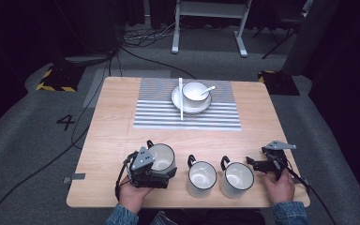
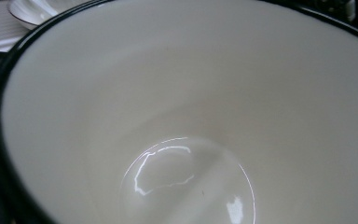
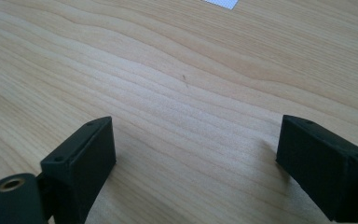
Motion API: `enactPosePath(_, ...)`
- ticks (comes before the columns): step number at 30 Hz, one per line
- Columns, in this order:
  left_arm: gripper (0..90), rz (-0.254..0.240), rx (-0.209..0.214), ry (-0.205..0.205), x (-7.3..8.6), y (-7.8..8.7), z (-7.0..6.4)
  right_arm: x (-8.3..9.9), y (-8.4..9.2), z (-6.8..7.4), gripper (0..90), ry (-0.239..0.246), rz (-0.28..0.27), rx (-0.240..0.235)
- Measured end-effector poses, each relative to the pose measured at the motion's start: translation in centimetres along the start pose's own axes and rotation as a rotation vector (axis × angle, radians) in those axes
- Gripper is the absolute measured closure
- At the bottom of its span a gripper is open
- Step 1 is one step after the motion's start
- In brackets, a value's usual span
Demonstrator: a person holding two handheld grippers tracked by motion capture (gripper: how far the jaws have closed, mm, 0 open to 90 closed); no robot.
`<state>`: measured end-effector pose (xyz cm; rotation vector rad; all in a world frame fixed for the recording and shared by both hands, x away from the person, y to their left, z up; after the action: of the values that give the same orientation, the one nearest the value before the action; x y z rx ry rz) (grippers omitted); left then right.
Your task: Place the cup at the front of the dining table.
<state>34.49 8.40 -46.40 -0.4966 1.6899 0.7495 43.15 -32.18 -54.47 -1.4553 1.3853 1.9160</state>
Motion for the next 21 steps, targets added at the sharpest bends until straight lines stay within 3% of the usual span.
enactPosePath(10,3.0,-0.005,-0.032,-0.052,-2.6,-0.9,1.8,0.1,0.0,-0.1,10.7,0.02,0.0,-0.031)
enactPosePath(11,3.1,-0.006,-0.03,-0.032,-2.8,-1.1,1.8,0.1,0.0,-0.1,10.6,0.02,0.0,-0.031)
enactPosePath(14,3.1,-0.013,-0.042,-0.045,-3.7,-1.5,2.7,0.0,0.0,-0.2,10.5,0.024,0.0,-0.033)
enactPosePath(16,3.0,-0.018,-0.047,-0.03,-4.3,-1.8,3.0,0.0,0.0,-0.2,10.4,0.022,0.0,-0.033)
enactPosePath(21,3.0,-0.033,-0.086,-0.068,-5.9,-2.2,4.5,0.0,0.0,-0.2,10.2,0.021,0.0,-0.033)
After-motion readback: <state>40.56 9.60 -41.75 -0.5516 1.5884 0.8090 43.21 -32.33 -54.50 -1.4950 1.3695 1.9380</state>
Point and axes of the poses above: each handheld gripper's, and its own axes: y roughly backward along the jaws, x roughly out of its underside, z roughly to its left, the point moved 6 cm from there along -y, roughly forward along the jaws, and after that the axes turned 14 degrees about -z, right-handed, at the moved point
